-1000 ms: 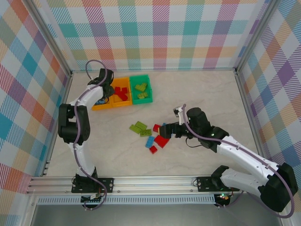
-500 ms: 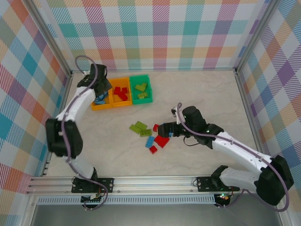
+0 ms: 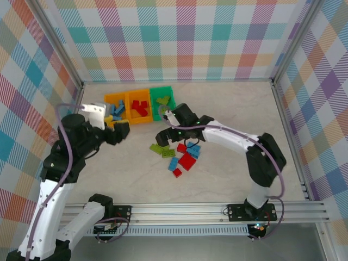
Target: Sort the legos into containers by color
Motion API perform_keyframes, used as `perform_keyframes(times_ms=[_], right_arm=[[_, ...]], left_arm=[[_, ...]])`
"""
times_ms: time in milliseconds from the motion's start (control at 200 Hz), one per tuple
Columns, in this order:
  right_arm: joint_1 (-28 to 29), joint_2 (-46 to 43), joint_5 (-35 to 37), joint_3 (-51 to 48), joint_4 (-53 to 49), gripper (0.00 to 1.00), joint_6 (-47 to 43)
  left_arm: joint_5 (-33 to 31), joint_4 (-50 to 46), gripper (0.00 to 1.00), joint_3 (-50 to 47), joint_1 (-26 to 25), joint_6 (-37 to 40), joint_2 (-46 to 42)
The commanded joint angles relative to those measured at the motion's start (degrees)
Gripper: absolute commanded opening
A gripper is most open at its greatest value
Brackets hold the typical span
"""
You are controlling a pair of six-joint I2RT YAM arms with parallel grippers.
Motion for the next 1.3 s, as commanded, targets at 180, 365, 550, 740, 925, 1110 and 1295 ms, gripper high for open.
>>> perform_keyframes(times_ms=[180, 365, 550, 740, 925, 1110, 1295], right_arm=[[0.8, 14.2, 0.4, 13.0, -11.1, 0.87, -8.0], [1.3, 17.5, -2.7, 14.4, -11.8, 0.82, -8.8], [1.4, 18.7, 0.0, 13.5, -10.4, 0.71, -7.6], [1.4, 19.9, 3.1, 14.0, -10.1, 0.61, -7.4], [1.9, 21.5, 5.3, 14.6, -11.5, 0.61, -8.2], [2.2, 22.3, 8.5, 15.1, -12.2, 0.50, -7.1], [2.2, 23.0, 12.3, 16.9, -14.2, 0.43, -6.4]], left_arm=[[21.7, -1.1, 1.00, -14.5, -0.8, 28.6, -4.8], [23.0, 0.2, 1.00, -15.9, -0.8, 31.3, -4.1], [23.2, 1.4, 1.00, -17.2, -0.8, 31.3, -4.4], [23.1, 2.4, 1.00, -17.8, -0.8, 31.3, -4.1], [24.3, 3.0, 1.00, -18.3, -0.8, 31.4, -4.1], [24.2, 3.1, 1.00, -18.5, -0.8, 31.6, -4.2], [24.2, 3.1, 1.00, -18.6, -0.8, 31.7, -4.5]])
